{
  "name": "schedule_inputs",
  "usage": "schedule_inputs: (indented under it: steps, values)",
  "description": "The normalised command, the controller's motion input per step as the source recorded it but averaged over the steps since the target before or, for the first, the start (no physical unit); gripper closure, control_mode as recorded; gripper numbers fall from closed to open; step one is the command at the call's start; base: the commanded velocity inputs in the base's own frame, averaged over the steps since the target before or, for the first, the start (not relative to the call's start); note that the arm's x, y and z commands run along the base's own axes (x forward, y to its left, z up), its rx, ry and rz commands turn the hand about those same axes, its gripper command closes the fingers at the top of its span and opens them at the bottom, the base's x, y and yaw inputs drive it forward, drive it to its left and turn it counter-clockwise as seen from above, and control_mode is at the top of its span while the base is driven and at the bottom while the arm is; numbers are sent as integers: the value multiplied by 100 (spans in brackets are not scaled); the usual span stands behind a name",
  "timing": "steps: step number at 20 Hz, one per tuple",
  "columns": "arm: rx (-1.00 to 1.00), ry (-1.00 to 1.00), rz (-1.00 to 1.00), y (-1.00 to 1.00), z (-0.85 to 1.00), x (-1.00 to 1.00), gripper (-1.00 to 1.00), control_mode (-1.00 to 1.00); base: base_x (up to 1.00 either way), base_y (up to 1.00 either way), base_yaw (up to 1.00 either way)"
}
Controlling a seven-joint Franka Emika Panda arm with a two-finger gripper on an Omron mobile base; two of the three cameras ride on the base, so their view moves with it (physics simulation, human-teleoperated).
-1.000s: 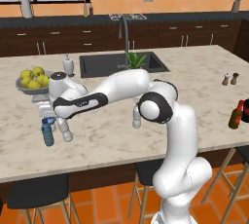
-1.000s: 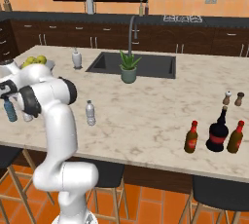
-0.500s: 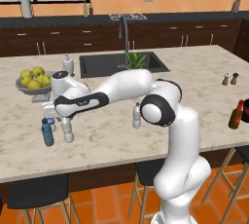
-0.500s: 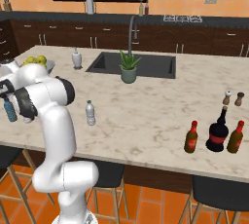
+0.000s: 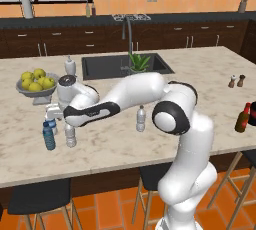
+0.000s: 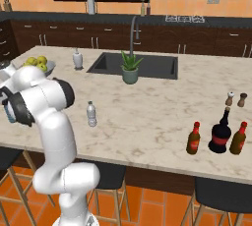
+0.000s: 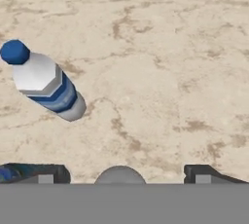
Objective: Move the plastic bottles in the middle to the plastics group, and the glass bottles in the middle to the glass group.
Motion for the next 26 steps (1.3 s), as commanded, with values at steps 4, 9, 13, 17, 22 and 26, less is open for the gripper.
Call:
schedule_inputs:
  steps: [4, 9, 13, 17, 22, 26]
  values:
    - [1, -10, 0, -29, 44, 2, -100, -100, 0, 0, 0]
    - [1, -4, 1, -79, 32, 1, -100, -100, 0, 0, 0]
    - [0, 0, 11, -96, 23, -12, -100, -100, 0, 0, 0]
    - [0, 0, 12, -100, 19, -21, -100, -100, 0, 0, 0]
    - [0, 0, 10, -100, 23, -21, -100, -100, 0, 0, 0]
    - [-1, 15, 0, -90, 18, -17, -100, -100, 0, 0, 0]
